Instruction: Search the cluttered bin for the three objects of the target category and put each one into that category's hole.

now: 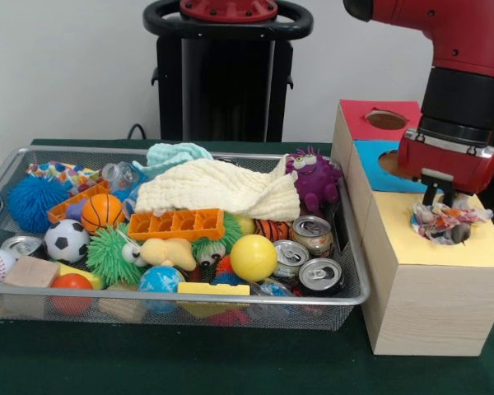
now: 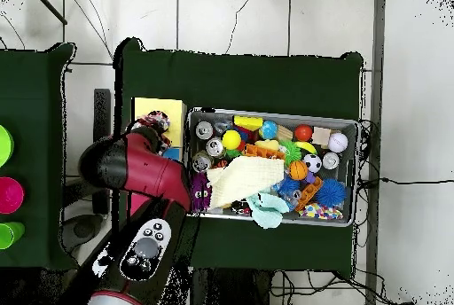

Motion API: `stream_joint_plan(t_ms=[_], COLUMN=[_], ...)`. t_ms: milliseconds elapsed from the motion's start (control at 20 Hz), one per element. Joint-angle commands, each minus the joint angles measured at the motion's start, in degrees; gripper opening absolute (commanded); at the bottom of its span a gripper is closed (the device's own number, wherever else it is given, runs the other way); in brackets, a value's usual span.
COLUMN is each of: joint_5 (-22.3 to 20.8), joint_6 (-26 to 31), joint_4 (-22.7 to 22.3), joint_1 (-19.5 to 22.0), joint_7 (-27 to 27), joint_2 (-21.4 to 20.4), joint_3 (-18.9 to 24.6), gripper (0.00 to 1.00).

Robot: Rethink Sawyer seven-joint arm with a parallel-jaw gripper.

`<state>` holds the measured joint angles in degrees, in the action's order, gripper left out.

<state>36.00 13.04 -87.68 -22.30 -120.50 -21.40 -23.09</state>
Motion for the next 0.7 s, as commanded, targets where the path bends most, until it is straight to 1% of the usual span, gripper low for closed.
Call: stream_joint_plan(t_ms=[50, 300, 500, 600, 700], joint_5=[-1.5, -1.7, -1.7, -1.9, -2.1], joint_6=[12.0, 13.5, 13.7, 14.5, 13.9], joint_4=[-2.1, -2.1, -2.1, -2.1, -2.0], joint_1=[2.5, 2.8, 3.9, 4.1, 4.1], joint_7=[-7.9, -8.2, -7.3, -6.8, -6.8], joint_2=[2.4, 2.0, 2.5, 2.9, 3.3], joint_3=[8.2, 8.3, 10.1, 10.7, 10.9], gripper=[0.00, 0.00, 0.00, 0.00, 0.00])
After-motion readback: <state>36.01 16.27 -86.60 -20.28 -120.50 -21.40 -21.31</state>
